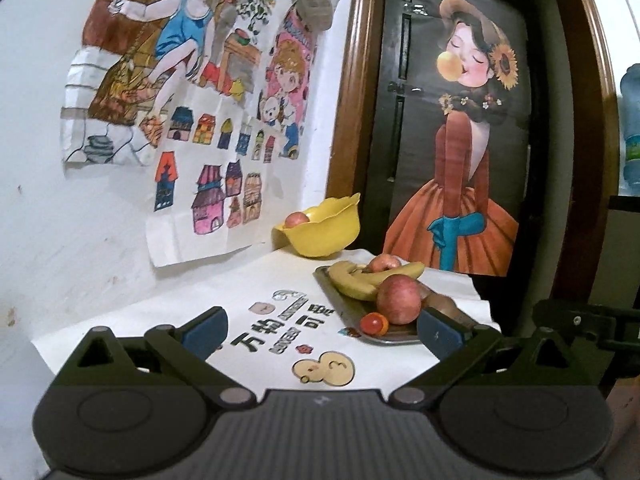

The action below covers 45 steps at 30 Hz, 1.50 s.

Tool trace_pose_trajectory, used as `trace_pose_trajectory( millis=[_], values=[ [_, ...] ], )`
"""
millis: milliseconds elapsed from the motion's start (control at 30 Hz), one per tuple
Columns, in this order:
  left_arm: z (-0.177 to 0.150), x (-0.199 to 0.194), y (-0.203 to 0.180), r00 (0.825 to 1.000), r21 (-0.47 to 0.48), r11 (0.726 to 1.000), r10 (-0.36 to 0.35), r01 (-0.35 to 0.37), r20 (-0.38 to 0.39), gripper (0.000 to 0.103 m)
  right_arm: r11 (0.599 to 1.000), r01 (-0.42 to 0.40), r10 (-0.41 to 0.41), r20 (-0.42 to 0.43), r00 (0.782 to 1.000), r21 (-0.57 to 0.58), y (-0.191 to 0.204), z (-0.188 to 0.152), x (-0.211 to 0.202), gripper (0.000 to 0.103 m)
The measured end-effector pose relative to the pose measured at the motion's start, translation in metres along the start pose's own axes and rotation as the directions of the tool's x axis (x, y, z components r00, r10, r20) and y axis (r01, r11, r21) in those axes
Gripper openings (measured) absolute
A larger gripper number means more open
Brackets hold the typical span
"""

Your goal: Organize fruits

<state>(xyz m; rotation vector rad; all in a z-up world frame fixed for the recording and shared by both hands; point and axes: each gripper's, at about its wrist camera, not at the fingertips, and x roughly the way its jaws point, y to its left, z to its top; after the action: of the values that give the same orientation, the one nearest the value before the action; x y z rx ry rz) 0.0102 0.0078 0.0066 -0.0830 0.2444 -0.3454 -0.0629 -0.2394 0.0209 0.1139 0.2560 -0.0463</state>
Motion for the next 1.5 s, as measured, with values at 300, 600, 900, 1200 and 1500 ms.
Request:
trace_pose_trajectory(
  millis=[300, 600, 900, 1200, 1500],
  values=[
    [-0.009, 0.0, 0.015, 0.999, -0.029, 0.999, 0.029, -0.029, -0.023, 0.103, 0.999, 0.021, -0.021, 0.003, 1.0, -0.027, 0.008, -0.011, 0.002, 0.102],
    [-0.016, 0.006, 0.02, 0.999, -0.037, 0.998, 0.047, -0.048, -0.027, 0.103, 0.998, 0.048, -0.048, 0.011, 0.999, -0.04, 0.011, -0.025, 0.012, 0.102],
    [-0.024, 0.014, 0.019, 0.998, -0.045, 0.998, 0.049, -0.051, -0.045, 0.103, 0.998, 0.056, -0.057, -0.027, 0.998, -0.031, 0.011, -0.038, 0.025, 0.102],
    [-0.032, 0.019, 0.014, 0.996, -0.038, 0.997, 0.06, -0.062, -0.062, 0.103, 0.999, 0.041, -0.042, -0.049, 0.998, -0.02, 0.01, -0.046, 0.033, 0.102],
    [-0.034, 0.019, 0.009, 0.996, -0.032, 0.998, 0.058, -0.06, -0.063, 0.103, 0.999, 0.033, -0.034, -0.071, 0.997, -0.007, 0.005, -0.051, 0.037, 0.102]
  ],
)
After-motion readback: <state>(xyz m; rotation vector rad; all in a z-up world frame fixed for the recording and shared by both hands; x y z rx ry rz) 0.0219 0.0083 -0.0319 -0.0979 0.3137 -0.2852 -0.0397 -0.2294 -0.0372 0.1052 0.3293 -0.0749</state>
